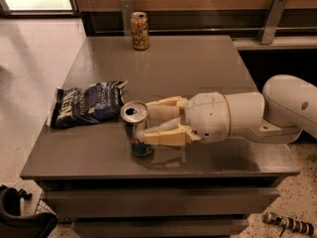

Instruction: Move redbull can near orange can

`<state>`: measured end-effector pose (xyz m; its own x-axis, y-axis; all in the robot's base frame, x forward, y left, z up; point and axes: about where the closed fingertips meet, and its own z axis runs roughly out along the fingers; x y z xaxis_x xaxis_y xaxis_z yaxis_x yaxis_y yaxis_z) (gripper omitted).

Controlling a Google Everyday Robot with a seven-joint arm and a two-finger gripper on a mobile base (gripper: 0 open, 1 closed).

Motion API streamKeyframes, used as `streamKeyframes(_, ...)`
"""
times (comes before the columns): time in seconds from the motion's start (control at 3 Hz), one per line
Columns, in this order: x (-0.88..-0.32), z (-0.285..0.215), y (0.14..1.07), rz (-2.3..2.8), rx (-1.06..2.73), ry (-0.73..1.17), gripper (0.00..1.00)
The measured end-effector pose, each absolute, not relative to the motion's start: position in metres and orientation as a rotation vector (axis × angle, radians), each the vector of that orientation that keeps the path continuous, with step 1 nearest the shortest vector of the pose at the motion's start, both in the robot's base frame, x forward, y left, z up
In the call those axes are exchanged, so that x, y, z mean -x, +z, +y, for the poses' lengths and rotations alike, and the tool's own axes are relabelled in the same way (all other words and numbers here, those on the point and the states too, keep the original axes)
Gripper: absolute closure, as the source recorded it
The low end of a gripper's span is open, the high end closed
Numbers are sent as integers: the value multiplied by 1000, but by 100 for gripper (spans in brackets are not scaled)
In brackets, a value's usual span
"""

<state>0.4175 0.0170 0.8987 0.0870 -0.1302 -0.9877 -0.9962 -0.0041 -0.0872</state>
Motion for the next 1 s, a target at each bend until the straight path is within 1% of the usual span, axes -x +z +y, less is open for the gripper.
streamKeyframes(0.33, -416, 19, 900, 1236, 1348, 1080, 100)
streamKeyframes(0.67, -415, 19, 901, 1233, 1347, 1084, 100)
streamKeyframes(1.0, -445, 8, 931, 1250, 1294, 1113, 100)
